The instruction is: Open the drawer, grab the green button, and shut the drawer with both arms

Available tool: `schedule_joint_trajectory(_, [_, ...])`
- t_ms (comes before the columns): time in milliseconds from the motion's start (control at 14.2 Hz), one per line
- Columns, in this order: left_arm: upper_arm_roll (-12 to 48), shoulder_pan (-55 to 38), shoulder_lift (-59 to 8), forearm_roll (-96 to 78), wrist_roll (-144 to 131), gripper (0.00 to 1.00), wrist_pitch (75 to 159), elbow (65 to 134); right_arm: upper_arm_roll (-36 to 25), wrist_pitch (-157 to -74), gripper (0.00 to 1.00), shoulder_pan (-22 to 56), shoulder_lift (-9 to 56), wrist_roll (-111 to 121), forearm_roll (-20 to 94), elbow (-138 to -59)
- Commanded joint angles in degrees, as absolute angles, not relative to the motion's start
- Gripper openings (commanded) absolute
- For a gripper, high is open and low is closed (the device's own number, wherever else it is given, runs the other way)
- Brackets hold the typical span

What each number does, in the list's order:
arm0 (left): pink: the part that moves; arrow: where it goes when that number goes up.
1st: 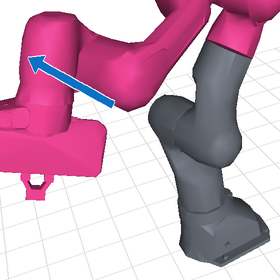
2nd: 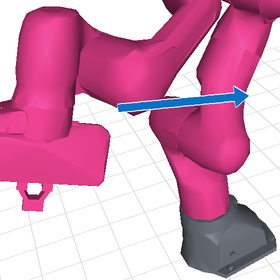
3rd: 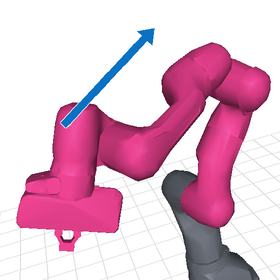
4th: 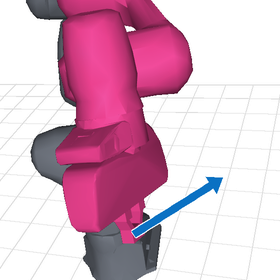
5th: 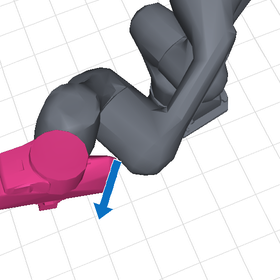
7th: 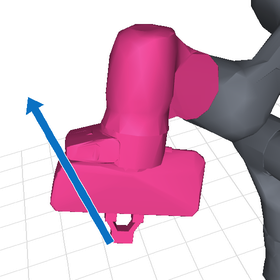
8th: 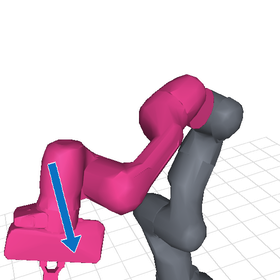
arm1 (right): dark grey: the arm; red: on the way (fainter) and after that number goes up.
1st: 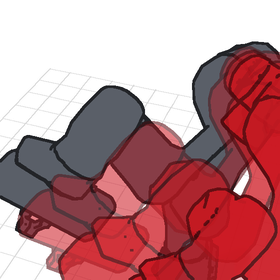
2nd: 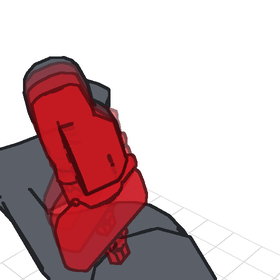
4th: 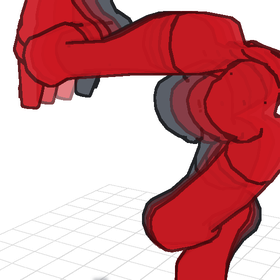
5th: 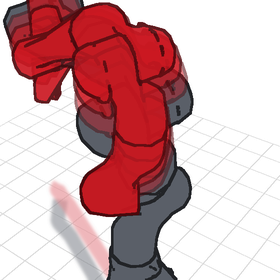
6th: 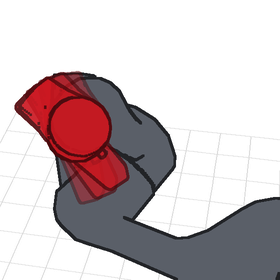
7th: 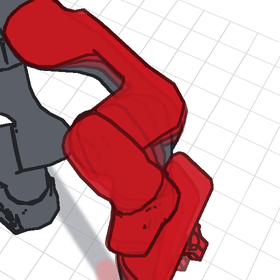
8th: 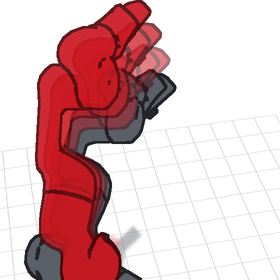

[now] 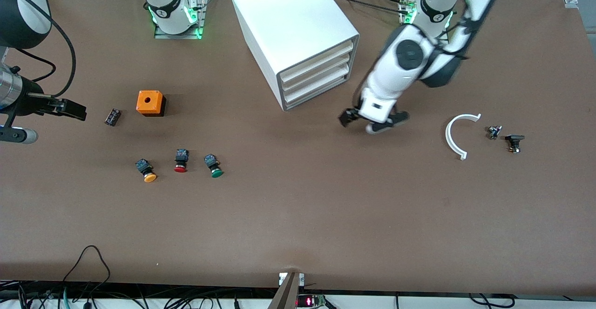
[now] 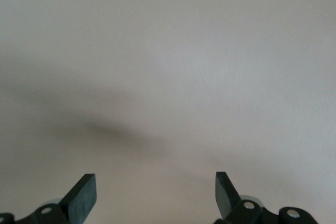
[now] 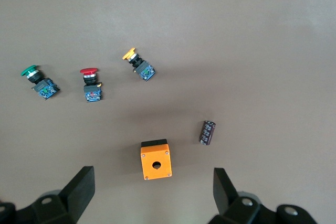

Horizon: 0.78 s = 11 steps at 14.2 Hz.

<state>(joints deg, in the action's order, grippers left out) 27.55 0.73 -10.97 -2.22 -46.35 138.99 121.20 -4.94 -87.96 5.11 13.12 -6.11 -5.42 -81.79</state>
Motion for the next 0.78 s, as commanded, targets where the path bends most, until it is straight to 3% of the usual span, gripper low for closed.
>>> schedule_joint_trajectory(0, [21.9,2.5,-0.5,-2.5,-32.3,1.0,128.7,120.6,-4.0,-89.3,1.0,4.0,10.8,-5.4,-4.8,-84.3])
schedule_joint_trajectory(212, [13.3,2.0,6.6,-2.9,-19.3,1.0,112.6,114.7,-4.1,-97.1,1.0,4.0,4.9,-4.1,-4.8,-93.9])
schedule_joint_trajectory(353, [6.2,0.4,7.3,-2.8,-10.1,1.0,104.4,109.4,-4.1,-98.2,1.0,4.0,3.0,-4.0,-4.8,-96.8])
schedule_joint_trajectory(565, [0.3,0.4,7.6,-2.5,3.2,1.0,99.7,105.6,-6.3,-99.1,1.0,4.0,3.5,-0.5,-3.5,-96.8])
schedule_joint_trajectory(706, [-0.3,0.5,7.4,-2.5,6.7,1.0,98.2,105.0,-6.3,-99.1,1.0,4.1,3.5,-1.1,-3.3,-96.6])
